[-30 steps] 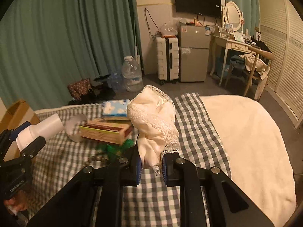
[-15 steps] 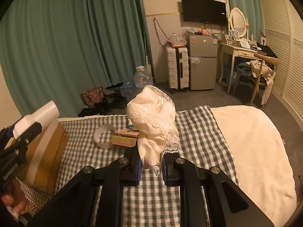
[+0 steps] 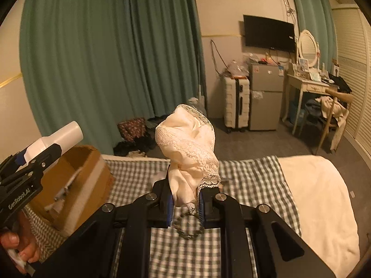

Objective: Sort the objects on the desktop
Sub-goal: 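Carry the hair dryer and lace cloth over the cardboard box with both tools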

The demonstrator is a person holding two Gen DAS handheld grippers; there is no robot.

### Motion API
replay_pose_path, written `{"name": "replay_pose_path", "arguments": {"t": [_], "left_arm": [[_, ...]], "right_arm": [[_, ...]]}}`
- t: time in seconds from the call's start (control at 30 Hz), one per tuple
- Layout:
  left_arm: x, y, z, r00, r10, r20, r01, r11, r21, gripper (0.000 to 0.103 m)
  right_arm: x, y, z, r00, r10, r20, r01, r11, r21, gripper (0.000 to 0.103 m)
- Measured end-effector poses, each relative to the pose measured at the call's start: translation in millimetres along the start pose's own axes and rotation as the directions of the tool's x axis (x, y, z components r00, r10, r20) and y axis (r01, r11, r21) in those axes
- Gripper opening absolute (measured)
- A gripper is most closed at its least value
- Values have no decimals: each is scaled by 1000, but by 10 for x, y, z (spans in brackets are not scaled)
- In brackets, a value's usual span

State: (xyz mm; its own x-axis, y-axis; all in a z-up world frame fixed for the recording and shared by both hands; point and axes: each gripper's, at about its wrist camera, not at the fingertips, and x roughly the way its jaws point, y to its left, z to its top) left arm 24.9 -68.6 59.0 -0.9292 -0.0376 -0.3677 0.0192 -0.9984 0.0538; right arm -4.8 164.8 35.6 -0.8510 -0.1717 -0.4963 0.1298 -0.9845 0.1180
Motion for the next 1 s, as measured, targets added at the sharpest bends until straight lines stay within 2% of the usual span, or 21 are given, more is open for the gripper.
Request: {"name": "replay_pose_path", "arguments": {"t": [0.1,0.2,0.43,0.57,0.7,1.0], "left_arm": [[-55,162,34,999,38,18,-38,999,18,67],[-18,351,64,1000,2,-9,-2,1000,-12,67],[21,748,128,999,48,-23,-49,997,-52,67],[-9,1040,196,995,95,-33,-97,993,-63,67],[-69,1238,212,986,165,-22,-166,986,-36,67],[130,1631,65,976,188,-108,-196,979,-60,67]], "right_arm": [[-26,179,41,1000,23,10,-23,1000,-16,16],[-28,341,84,999,45,19,-44,998,-38,16],[-5,763,97,992,119,32,-116,990,-80,16],[91,981,117,986,167,14,-165,983,-82,16],[156,1171,117,978,207,0,-207,975,-83,16],[385,1635,201,960,277,-37,-280,952,-127,16]]}}
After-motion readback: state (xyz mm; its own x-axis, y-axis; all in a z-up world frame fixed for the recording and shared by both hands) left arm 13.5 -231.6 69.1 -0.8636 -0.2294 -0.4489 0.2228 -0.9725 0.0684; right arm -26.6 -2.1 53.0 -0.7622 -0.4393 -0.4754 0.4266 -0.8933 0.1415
